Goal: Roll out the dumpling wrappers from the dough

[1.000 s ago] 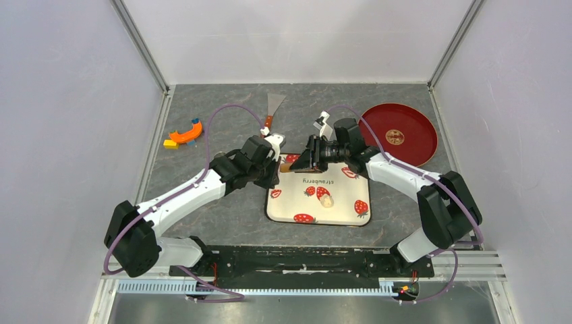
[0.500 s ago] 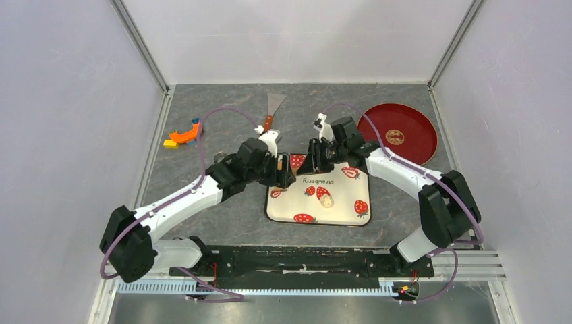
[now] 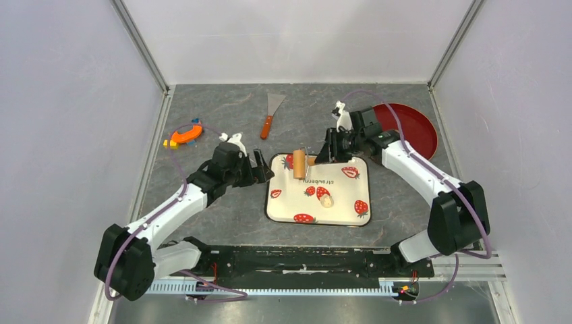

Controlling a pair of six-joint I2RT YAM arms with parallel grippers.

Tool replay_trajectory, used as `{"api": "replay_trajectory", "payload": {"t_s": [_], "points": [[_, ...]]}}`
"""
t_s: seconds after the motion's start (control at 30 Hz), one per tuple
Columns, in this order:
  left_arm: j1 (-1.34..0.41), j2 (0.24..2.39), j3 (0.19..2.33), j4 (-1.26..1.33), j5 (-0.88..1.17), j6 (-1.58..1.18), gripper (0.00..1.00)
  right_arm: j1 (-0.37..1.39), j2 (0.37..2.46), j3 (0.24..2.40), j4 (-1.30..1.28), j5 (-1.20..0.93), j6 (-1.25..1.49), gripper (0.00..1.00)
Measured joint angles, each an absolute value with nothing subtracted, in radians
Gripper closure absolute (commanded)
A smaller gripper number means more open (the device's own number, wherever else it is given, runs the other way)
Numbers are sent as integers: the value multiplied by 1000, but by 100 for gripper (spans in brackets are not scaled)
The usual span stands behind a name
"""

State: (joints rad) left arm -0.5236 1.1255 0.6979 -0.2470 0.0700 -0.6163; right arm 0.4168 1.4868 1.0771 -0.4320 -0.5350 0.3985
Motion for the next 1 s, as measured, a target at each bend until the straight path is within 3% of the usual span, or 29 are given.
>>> {"api": "replay_trajectory", "payload": {"t_s": [0.2, 0.67, 1.0], "points": [[-429, 1153, 622, -234, 205, -620, 8, 356, 1456, 1159, -544, -492, 340, 100], [-383, 1483, 618, -93, 484, -626, 48, 331, 1385, 1211, -764, -419, 239, 100], [-377, 1584, 690, -128, 453, -604, 97, 331, 1385, 1255, -810, -412, 208, 100]]}}
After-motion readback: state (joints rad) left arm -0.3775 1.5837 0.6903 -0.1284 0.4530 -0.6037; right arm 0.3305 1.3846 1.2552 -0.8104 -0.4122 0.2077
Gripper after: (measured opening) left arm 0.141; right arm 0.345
